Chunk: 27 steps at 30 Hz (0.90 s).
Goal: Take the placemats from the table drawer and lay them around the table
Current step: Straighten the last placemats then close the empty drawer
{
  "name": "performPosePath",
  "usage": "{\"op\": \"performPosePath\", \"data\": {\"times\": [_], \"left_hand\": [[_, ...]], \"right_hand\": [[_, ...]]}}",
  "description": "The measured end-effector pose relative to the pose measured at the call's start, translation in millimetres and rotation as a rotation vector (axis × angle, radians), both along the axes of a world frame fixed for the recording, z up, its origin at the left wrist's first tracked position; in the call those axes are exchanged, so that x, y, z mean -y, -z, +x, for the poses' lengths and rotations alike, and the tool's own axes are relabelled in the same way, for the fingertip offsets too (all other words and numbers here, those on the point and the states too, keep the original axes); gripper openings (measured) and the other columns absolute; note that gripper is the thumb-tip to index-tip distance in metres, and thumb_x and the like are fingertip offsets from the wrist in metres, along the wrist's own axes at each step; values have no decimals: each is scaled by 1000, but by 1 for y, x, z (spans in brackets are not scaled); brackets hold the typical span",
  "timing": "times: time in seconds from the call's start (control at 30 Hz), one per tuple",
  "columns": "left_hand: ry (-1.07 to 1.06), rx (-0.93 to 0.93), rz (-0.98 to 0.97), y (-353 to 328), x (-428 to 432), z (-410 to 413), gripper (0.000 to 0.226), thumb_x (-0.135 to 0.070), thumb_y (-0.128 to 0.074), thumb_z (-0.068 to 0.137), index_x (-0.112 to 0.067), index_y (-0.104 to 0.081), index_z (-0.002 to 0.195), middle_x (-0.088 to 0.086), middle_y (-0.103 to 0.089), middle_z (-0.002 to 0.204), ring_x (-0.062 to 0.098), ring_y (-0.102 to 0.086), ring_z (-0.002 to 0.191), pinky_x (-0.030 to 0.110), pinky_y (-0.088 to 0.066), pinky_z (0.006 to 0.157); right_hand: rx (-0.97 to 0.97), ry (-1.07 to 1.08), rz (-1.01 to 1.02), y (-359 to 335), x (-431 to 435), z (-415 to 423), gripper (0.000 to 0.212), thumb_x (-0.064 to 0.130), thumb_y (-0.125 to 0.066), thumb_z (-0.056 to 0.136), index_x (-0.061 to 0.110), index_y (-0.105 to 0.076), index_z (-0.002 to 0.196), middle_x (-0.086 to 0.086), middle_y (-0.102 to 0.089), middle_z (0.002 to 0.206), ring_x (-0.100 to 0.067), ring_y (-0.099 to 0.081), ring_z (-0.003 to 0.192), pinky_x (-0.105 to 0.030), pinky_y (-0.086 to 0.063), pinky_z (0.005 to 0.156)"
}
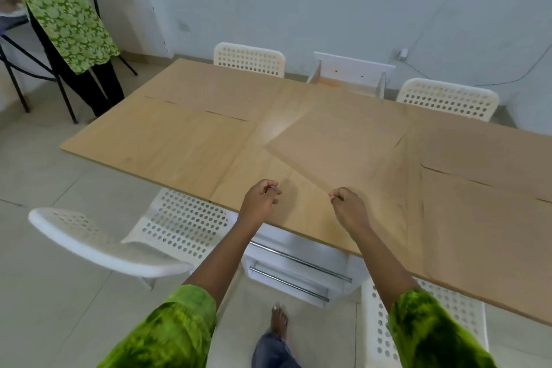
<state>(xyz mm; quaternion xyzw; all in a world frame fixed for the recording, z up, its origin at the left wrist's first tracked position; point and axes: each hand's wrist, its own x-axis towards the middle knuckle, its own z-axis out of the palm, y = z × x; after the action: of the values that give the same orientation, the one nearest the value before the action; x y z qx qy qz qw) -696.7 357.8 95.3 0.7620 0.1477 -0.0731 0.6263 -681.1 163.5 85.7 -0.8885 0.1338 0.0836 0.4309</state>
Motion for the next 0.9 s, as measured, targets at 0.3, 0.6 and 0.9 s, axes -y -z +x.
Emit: {"op": "performPosePath", "data": {"times": [0.3,0.6,0.9], "left_hand": [[-75,-295,-284,19,3,84,23,-23,-47,95,-13,-50,115,7,-52,113,20,-49,106,33,-41,85],[-156,-516,-399,13,25,133,19,-25,-47,92,-11,-50,103,10,-58,96,19,-55,78,34,-38,83],[-127,-383,-576,28,68,153,17,-14,-53,91,-8,-54,75,7,-57,66,19,-58,68,35,-52,73]], "right_hand": [[-204,-576,-721,13,-8,99,68,30,-44,91,17,-13,149,-13,-2,159,-34,-11,145,-41,-20,116],[-38,-640,-948,14,-26,114,52,6,-40,90,-3,-25,140,-23,-46,135,-37,-53,115,-39,-43,94],[23,-530,-749,5,-25,118,29,16,-36,92,7,-47,117,-13,-66,108,-34,-62,99,-33,-44,72]]}}
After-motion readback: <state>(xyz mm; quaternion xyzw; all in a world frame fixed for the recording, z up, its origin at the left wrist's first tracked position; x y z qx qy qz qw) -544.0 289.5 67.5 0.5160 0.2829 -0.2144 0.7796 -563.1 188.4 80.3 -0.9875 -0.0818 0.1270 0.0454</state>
